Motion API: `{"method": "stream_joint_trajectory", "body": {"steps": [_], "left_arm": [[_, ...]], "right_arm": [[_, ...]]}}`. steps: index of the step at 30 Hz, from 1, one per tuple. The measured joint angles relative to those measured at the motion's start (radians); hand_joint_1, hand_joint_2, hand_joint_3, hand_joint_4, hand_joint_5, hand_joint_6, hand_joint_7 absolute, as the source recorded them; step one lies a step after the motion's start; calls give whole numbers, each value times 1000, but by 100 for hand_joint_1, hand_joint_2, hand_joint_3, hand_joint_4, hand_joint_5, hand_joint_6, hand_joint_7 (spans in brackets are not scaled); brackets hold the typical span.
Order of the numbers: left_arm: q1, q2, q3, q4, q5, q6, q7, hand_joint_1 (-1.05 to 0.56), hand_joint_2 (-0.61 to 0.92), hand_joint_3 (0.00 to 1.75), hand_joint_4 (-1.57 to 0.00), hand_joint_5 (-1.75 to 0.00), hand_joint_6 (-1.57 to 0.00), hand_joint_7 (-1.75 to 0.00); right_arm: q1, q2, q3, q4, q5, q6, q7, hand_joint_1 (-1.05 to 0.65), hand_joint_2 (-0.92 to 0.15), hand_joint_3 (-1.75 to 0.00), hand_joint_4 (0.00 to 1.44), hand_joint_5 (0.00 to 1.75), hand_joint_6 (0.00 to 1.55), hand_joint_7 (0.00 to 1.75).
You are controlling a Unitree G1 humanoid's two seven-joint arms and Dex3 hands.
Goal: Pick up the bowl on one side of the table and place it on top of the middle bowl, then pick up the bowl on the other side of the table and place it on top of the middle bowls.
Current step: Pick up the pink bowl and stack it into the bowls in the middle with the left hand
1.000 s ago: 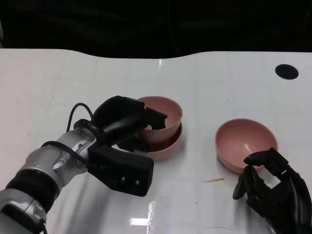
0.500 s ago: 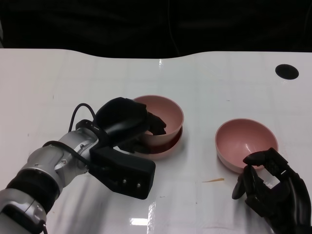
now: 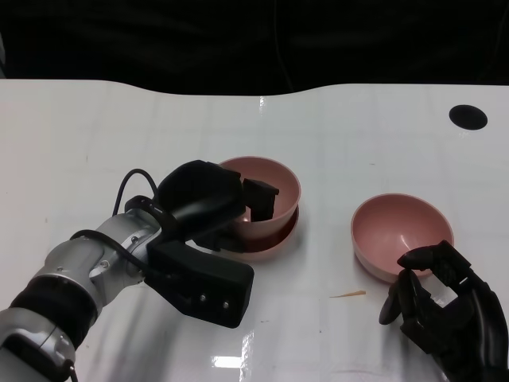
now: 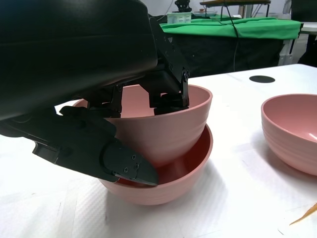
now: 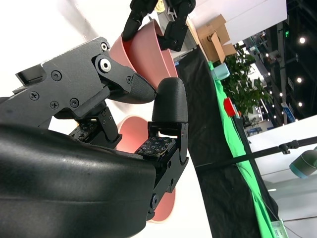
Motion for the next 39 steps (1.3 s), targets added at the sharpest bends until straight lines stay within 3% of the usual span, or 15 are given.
{"method": "stream_joint_trajectory", "body": {"steps": [1,2,3,4,5,7,11,22,33,35,36,38,39], "left_arm": [[0,2,0,-3,0,-1,0,-35,92,24,-87,-94,-97,-44],[0,4,0,-7,-1,-1,-2,-42,92,27,-97,-59,-102,-25],[1,7,0,-13,-3,0,-14,-55,92,33,-94,-34,-98,-13],[2,11,1,-25,-9,7,-41,-73,92,44,-77,-14,-83,-5],[7,17,2,-41,-16,21,-80,-82,92,49,-67,-7,-76,-3],[21,25,8,-73,-30,52,-147,-92,92,57,-52,-1,-66,-1],[49,35,20,-135,-55,89,-215,-97,92,66,-43,0,-60,0],[88,53,44,-208,-69,111,-248,-95,92,67,-43,0,-62,-1],[134,56,62,-238,-79,97,-215,-83,92,56,-52,-3,-69,-2],[163,55,88,-253,-97,79,-174,-64,92,32,-71,-7,-81,-4],[185,54,107,-268,-112,69,-139,-60,92,28,-74,-8,-82,-4],[231,44,151,-293,-163,25,-87,-30,92,15,-92,-10,-92,-5],[256,36,174,-306,-202,-4,-74,-23,92,16,-97,-11,-95,-5]], "right_arm": [[0,0,0,0,0,-1,0,-10,-63,-97,87,174,75,149],[0,0,0,0,0,-1,0,-10,-63,-96,87,174,75,150],[0,0,0,0,1,-1,1,-10,-63,-96,87,174,74,150],[0,0,0,0,2,-1,3,-9,-64,-96,86,174,74,149],[0,0,0,1,4,-1,7,-9,-64,-96,86,174,74,149],[0,0,-1,1,6,-1,12,-9,-64,-94,87,173,75,148],[0,0,-1,2,2,-2,11,-9,-65,-94,87,173,74,149],[0,-1,-4,4,7,-1,12,-7,-68,-93,86,174,72,151],[1,-3,-8,4,17,0,22,-6,-69,-92,85,175,69,153],[1,-4,-8,4,18,1,24,-7,-69,-92,85,175,69,153],[1,-5,-8,4,18,1,26,-7,-69,-92,85,175,69,153],[2,-7,-9,3,18,1,27,-6,-69,-92,85,175,69,154],[3,-8,-9,3,18,1,27,-6,-69,-92,85,175,69,154]]}}
